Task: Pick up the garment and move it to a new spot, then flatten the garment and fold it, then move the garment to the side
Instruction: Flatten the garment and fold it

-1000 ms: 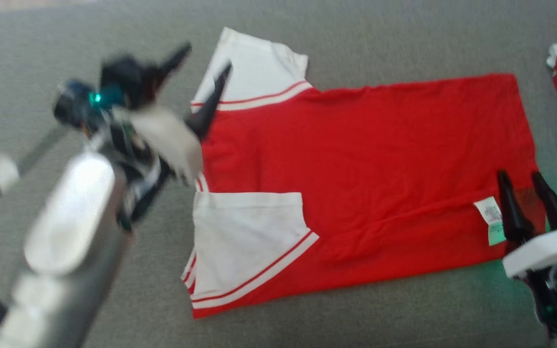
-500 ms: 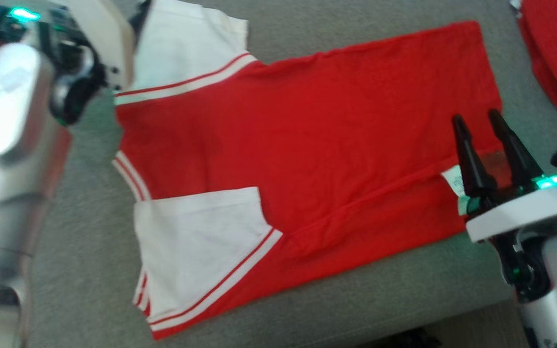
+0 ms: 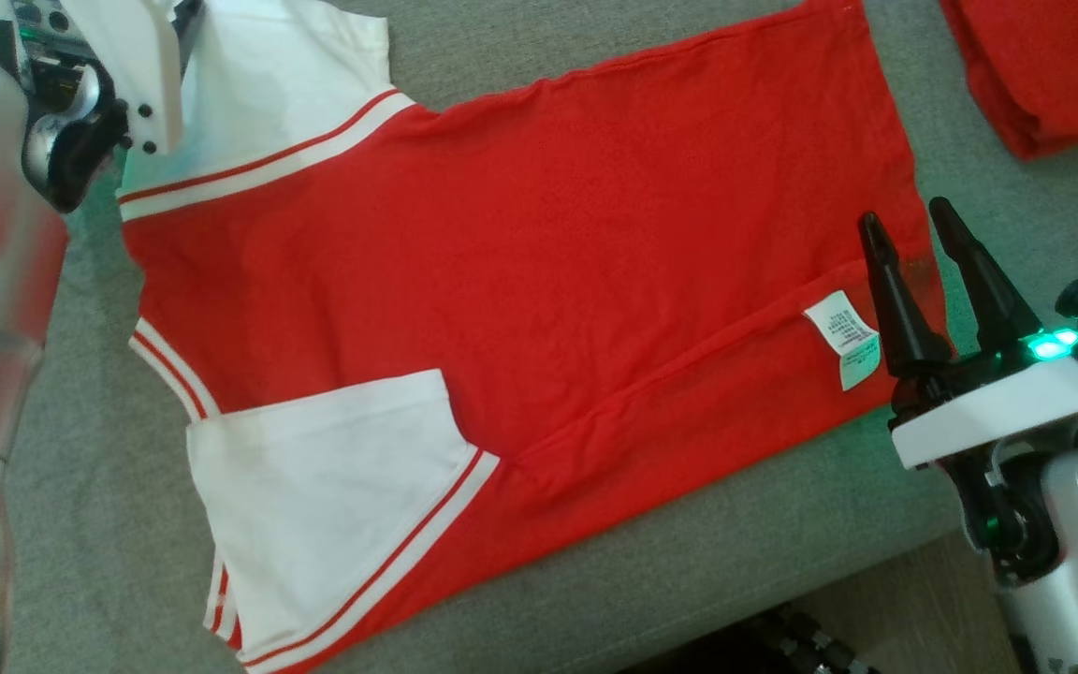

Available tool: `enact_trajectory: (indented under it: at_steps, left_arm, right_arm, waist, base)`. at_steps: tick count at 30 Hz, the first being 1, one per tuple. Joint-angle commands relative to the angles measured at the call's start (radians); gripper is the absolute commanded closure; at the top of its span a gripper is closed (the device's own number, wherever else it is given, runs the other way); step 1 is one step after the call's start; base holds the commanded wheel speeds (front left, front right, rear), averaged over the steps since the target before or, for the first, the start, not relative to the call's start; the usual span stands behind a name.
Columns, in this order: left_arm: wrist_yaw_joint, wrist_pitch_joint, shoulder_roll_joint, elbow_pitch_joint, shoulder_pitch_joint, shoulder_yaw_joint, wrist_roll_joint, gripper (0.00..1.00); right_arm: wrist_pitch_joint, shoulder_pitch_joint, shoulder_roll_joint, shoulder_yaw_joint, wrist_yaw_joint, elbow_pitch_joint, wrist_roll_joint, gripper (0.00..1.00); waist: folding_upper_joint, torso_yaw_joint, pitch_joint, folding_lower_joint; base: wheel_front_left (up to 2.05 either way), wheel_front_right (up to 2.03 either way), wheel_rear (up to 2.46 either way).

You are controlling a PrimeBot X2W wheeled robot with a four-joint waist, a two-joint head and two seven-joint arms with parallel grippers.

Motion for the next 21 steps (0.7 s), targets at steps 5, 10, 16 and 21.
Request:
enact_trajectory:
  at_steps: [5, 10, 16, 21]
  left_arm:
    - [0.002, 0.017, 0.046, -0.001, -0.048, 0.010, -0.010, 0.36]
    - [0.002, 0.029, 0.039, -0.017, -0.045, -0.010, -0.059, 1.00]
    - [0.002, 0.012, 0.044, -0.042, -0.050, -0.028, -0.090, 1.00]
    - [0.002, -0.040, 0.046, -0.058, -0.052, -0.042, -0.105, 1.00]
  right_arm:
    - [-0.004, 0.015, -0.015, -0.003, 0.007, -0.026, 0.002, 0.00]
    - [-0.005, 0.019, -0.018, -0.016, 0.007, -0.028, -0.001, 0.00]
    - [0.001, 0.012, -0.025, -0.030, 0.007, -0.029, 0.001, 0.00]
    - [0.052, -0.035, -0.043, -0.059, 0.007, -0.005, -0.015, 0.00]
  waist:
    - [0.0000, -0.006, -0.005, 0.0000]
    - [0.0000, 0.000, -0.006, 0.0000]
    - [0.0000, 0.013, -0.009, 0.0000]
    - [0.0000, 0.032, -0.031, 0.0000]
  base:
    - [0.00, 0.00, 0.00]
    - [0.00, 0.00, 0.00]
    - [0.00, 0.00, 0.00]
    - [0.00, 0.00, 0.00]
